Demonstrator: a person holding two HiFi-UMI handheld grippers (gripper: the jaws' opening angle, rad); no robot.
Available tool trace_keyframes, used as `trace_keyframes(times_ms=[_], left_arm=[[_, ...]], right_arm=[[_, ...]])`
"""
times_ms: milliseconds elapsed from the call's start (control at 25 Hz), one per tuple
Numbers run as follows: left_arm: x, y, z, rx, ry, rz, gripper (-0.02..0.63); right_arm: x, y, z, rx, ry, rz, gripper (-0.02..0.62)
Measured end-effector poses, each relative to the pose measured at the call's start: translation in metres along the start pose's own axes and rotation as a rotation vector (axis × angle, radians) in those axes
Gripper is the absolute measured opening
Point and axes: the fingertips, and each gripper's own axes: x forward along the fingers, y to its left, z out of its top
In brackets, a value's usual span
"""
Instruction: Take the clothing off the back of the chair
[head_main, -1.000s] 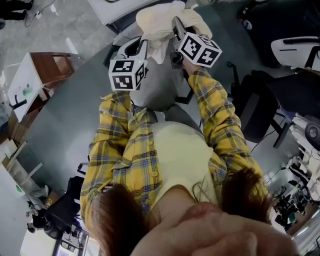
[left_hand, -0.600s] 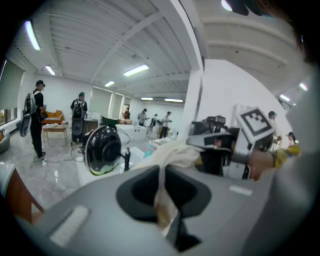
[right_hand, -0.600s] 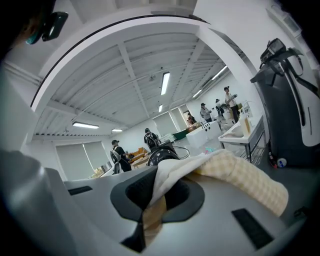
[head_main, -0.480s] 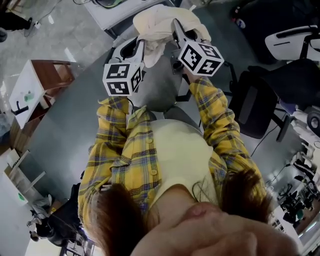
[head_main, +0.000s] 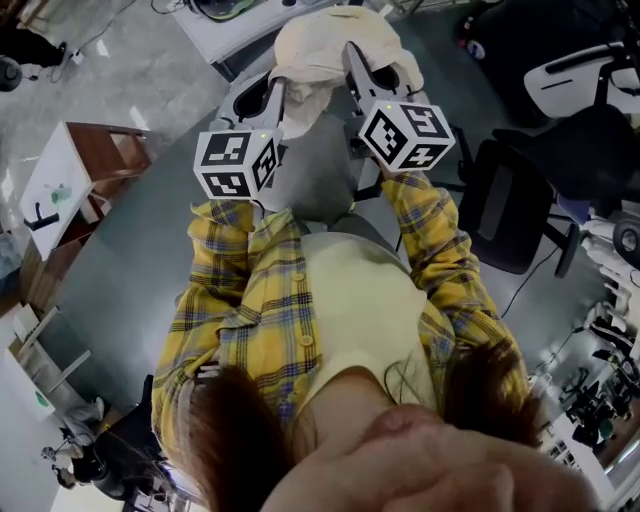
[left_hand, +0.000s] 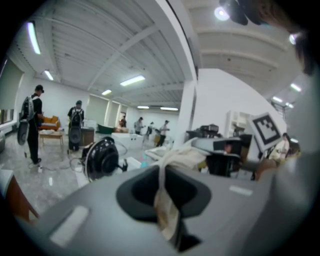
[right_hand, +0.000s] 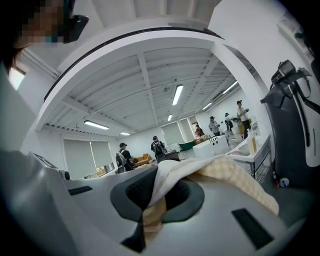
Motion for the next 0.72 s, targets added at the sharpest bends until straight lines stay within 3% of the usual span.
trace_keyframes(times_ms=[360, 720], left_arm=[[-0.026, -0.007, 0.040, 0.000, -0.086, -0.041, 0.032], [-0.044, -0.017, 0.076, 0.025, -0.139, -0.097, 0.034]], right_arm=[[-0.024, 0.041, 0.040, -0.119, -0.080, 0.047, 0.025], [-0.038, 0.060, 0.072, -0.127, -0.130, 0.059, 0.026]])
